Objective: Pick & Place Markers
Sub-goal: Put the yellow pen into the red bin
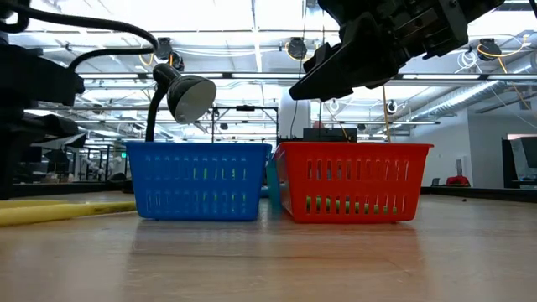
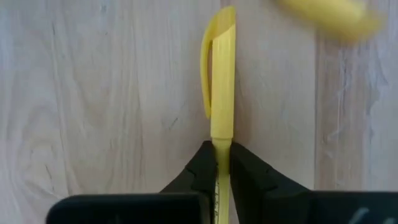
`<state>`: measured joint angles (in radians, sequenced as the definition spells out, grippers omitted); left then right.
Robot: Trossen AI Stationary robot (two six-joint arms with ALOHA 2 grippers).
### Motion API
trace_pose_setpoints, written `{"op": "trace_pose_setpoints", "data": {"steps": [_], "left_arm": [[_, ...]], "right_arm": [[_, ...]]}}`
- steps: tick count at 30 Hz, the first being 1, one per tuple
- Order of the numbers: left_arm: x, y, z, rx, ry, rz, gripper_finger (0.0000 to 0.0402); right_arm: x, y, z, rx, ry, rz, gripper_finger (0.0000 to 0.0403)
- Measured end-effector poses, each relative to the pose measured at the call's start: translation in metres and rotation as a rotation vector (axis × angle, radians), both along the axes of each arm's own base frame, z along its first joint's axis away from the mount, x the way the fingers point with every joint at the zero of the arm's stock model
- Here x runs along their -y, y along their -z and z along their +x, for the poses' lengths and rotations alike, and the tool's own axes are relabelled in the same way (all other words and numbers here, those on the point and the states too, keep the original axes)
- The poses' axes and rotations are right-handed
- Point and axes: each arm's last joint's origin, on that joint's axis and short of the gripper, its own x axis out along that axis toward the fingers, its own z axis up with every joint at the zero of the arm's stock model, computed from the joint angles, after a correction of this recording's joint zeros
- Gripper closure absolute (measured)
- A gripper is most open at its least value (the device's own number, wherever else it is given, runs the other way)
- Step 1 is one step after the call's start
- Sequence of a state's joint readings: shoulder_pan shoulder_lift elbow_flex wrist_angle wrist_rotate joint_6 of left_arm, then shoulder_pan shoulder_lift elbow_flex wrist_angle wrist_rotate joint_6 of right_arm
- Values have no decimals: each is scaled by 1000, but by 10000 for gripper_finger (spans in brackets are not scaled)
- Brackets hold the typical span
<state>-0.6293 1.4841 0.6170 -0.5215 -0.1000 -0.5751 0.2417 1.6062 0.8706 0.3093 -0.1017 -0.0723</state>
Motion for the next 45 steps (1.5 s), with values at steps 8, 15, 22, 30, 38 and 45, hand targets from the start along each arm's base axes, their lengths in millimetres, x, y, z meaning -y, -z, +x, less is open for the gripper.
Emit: {"op": "trace_pose_setpoints", "data": {"steps": [8, 15, 22, 30, 38, 45], "left_arm": [[0, -11, -1, 49, 17, 2, 373], [-4, -57, -8, 250, 20, -26, 378], [-12, -104, -12, 663, 89, 152, 378], [-25, -132, 2, 1148, 295, 343, 379], [-67, -113, 21, 1467, 447, 249, 379], [-91, -92, 45, 1426, 419, 165, 379]], "right_arm": [[0, 0, 0, 0, 0, 0, 312], [2, 0, 1, 1, 7, 0, 312], [2, 0, 1, 1, 7, 0, 312], [10, -12, 2, 118, 196, -225, 312], [13, -40, 6, 388, 256, -389, 305], [7, -67, 7, 685, 106, -325, 234]]}}
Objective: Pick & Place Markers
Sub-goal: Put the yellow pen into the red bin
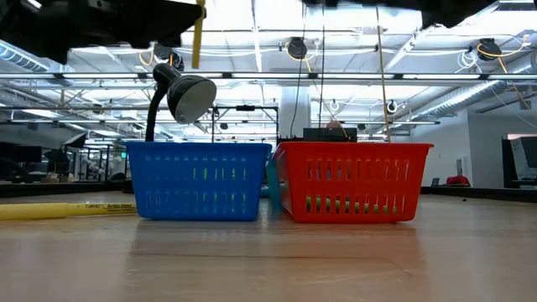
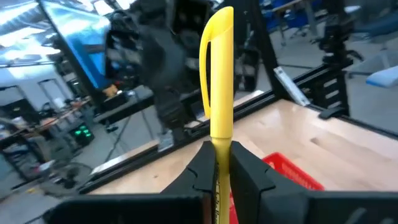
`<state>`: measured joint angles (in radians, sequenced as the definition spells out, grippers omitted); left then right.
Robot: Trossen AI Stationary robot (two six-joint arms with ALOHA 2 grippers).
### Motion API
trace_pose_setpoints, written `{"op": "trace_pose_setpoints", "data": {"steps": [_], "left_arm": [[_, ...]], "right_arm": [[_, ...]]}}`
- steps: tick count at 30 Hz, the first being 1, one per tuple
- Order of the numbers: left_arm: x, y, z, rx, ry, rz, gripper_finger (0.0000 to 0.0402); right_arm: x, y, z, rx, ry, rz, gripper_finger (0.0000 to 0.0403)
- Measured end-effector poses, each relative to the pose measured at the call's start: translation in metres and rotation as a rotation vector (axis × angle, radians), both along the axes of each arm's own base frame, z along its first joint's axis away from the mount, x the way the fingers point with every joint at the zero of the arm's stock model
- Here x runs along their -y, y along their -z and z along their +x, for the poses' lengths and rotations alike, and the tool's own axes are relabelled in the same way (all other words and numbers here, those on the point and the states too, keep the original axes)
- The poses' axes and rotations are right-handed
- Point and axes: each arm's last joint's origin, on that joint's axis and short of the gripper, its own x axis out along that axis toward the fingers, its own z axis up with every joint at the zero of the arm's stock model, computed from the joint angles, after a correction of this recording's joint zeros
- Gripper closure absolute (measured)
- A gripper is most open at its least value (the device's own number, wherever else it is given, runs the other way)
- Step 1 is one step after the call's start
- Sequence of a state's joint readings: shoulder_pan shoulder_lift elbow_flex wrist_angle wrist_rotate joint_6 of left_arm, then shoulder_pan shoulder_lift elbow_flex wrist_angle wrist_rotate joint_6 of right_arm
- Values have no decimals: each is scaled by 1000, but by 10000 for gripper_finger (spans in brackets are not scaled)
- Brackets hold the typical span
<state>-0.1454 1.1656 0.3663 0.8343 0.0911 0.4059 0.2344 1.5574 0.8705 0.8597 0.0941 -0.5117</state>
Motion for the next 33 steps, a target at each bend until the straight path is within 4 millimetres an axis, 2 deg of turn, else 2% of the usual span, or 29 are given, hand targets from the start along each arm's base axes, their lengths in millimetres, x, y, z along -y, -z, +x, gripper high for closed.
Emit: {"op": "trace_pose_setpoints", "data": {"steps": [3, 8, 18, 21, 27, 30, 33], "left_arm": [[0, 3, 9, -5, 16, -7, 379], [2, 4, 21, -13, 45, -4, 379], [5, 1, 27, -13, 96, -3, 379], [5, 2, 26, -22, 116, -3, 379], [7, 3, 26, -32, 156, -9, 379], [8, 4, 26, -38, 172, -15, 377], [8, 4, 25, -44, 179, -29, 365]], "right_arm": [[0, -7, 2, 73, -34, 13, 200], [5, -7, 16, 48, -52, 71, 172], [-1, 2, 50, -29, -134, 88, 180], [-4, 4, 56, -42, -213, 80, 188], [-2, 5, 60, -108, -236, 72, 231], [-1, 7, 61, -123, -230, 69, 279], [2, 6, 61, -114, -222, 49, 346]]}}
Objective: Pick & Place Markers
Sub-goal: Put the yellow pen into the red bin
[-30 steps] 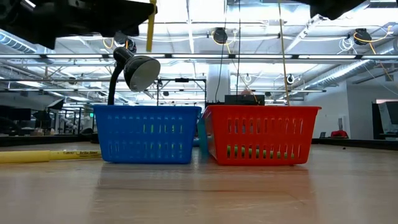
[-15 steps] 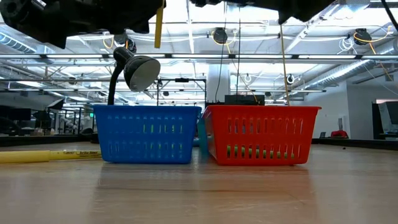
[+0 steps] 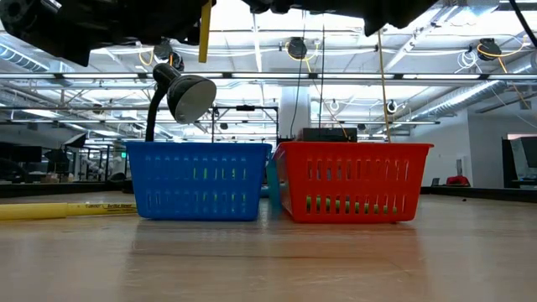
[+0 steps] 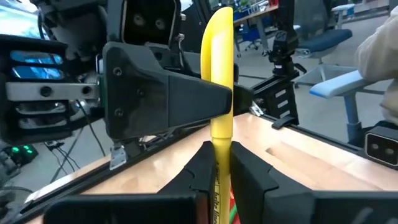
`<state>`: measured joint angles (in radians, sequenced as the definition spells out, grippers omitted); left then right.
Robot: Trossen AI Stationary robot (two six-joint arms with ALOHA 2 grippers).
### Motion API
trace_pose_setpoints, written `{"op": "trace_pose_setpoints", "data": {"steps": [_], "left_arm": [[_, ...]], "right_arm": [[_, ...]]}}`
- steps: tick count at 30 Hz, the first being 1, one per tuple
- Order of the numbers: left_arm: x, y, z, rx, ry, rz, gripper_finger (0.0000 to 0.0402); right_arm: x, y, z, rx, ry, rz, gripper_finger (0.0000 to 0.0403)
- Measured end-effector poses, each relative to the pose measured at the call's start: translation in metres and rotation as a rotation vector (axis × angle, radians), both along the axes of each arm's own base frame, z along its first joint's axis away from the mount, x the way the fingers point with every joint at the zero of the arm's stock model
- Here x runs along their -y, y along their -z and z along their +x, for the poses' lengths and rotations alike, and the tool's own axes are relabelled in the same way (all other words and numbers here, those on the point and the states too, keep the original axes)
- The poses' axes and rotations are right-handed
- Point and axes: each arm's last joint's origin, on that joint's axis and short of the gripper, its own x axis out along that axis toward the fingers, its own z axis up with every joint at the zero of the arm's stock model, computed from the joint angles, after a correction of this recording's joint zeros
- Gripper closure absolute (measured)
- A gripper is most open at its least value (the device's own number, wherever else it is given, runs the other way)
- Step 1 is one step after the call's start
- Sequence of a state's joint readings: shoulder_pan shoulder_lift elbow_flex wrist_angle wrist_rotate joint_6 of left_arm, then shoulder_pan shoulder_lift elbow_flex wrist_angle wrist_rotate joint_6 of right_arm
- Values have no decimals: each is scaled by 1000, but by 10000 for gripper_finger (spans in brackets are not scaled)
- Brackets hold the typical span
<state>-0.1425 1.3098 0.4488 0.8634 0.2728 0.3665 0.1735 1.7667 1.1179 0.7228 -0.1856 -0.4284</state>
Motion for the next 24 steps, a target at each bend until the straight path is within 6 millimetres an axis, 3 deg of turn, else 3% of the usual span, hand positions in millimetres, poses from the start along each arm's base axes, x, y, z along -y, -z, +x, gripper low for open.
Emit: {"op": "trace_pose_setpoints", "data": {"steps": [2, 10, 15, 24], "left_arm": [[0, 0, 0, -6, 1, -3, 363], [1, 0, 0, -13, -5, -17, 362], [3, 1, 0, -70, -164, -175, 289], [24, -9, -4, -14, -347, -4, 140]], "right_arm": [[2, 0, 0, 4, 2, -1, 379], [4, 0, 1, 7, 6, -1, 379], [5, 0, 1, 7, 23, -3, 379], [2, -4, -10, -141, 53, 2, 379]]}}
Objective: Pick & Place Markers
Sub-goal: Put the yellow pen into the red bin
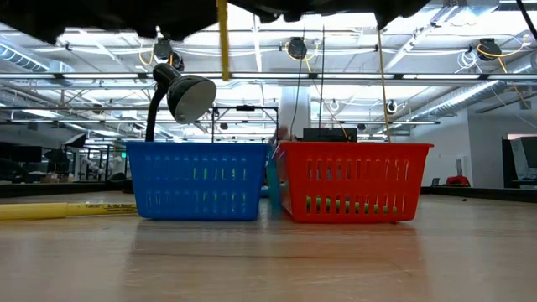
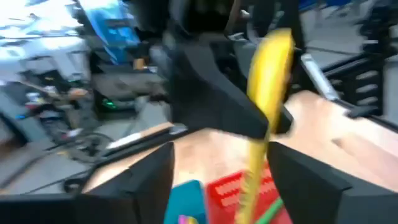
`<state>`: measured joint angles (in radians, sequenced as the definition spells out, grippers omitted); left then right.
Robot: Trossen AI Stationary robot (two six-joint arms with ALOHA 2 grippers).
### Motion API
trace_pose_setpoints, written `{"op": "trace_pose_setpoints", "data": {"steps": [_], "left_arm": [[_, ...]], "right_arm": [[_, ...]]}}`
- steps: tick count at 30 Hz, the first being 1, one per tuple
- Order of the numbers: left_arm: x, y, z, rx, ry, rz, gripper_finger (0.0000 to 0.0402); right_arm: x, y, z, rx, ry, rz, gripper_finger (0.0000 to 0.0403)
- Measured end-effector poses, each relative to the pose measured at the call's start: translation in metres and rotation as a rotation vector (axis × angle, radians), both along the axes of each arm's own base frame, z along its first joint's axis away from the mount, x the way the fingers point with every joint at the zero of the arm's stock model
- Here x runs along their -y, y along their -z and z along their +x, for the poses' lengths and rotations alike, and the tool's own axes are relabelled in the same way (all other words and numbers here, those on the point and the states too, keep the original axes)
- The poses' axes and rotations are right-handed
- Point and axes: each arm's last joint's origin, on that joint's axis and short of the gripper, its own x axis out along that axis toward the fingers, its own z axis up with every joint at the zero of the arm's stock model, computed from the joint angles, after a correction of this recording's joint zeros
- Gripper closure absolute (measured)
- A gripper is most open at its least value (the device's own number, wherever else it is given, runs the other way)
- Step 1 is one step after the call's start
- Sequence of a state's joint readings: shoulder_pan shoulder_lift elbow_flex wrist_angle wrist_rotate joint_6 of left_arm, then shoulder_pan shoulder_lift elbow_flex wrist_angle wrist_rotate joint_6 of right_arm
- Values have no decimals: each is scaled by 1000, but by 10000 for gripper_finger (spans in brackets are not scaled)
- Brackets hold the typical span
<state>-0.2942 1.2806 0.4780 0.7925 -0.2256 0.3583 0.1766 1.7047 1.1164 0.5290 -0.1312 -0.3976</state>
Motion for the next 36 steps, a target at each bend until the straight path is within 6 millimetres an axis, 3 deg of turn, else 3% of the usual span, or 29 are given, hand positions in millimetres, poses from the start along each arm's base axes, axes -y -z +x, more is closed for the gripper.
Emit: {"op": "trace_pose_setpoints", "data": {"steps": [8, 13, 17, 21, 36], "left_arm": [[7, -14, -21, -72, -208, 25, 100], [6, -13, -29, -124, -260, -11, 112], [6, -11, -28, -138, -262, -6, 128], [3, -10, -27, -144, -275, -6, 143], [0, -5, -27, -182, -287, -12, 156]], "right_arm": [[-19, -1, -36, -389, 6, 206, 379], [-30, 23, -59, -533, 46, 379, 379], [-33, 38, -68, -534, 56, 510, 373], [-27, 53, -73, -539, 77, 492, 352], [-18, 54, -72, -484, 77, 483, 300]]}}
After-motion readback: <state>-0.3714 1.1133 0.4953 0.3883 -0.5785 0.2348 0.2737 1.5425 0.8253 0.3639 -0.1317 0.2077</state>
